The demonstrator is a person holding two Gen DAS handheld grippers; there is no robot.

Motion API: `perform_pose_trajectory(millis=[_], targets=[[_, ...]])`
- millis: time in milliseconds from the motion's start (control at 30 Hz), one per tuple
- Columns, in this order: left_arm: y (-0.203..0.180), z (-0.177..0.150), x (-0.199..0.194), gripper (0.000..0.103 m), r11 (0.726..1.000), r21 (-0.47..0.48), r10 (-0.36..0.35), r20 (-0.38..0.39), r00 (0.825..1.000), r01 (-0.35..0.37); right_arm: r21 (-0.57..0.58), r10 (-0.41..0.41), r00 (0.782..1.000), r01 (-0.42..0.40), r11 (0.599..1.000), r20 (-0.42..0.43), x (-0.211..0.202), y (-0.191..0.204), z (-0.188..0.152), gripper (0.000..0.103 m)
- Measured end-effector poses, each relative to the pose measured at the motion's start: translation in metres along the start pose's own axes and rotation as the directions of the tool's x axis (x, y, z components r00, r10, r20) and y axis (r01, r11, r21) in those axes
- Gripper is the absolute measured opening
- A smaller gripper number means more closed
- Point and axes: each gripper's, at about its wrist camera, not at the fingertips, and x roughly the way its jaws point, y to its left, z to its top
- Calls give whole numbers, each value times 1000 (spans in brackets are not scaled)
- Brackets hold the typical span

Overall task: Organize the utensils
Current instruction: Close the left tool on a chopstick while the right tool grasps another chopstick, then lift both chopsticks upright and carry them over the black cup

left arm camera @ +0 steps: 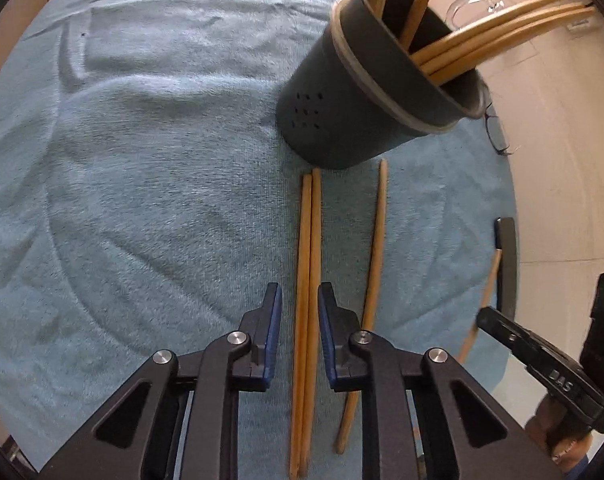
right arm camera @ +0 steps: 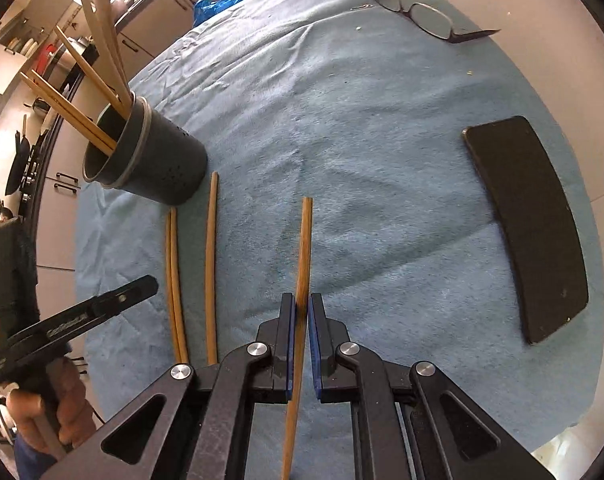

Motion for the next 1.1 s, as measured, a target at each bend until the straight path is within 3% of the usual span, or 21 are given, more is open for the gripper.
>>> perform_pose_trajectory(millis=[267,433,500,733,900,1100], targets=[[-11,7,11,15,997,28,72,15,997,-72,-1,4,1000,-4,1000,2,-10,-10,1,7],[-23,4,12,14,990,51,125,64,990,-129,-3,2,1000,-2,1000,-5,-6,-8,1,7],[-25,-4,12,6,990,52,123,80,989,-128,-6,1,1000,-1,1000,-9,-5,-7,1,7],[-1,-30,-8,6,997,-6,82,160,984,-82,-19,13,1000,-13,1000,5,-7,-3,2,7],[8,-49,-56,6,999,-28,41,279,959,-35,-20,32,999,-32,999,35,-20,-2,-2,7],[15,-68,-112,5,999,-12,43,386,921,-41,-57,58,989,-50,997,140,-51,7,-9,7]])
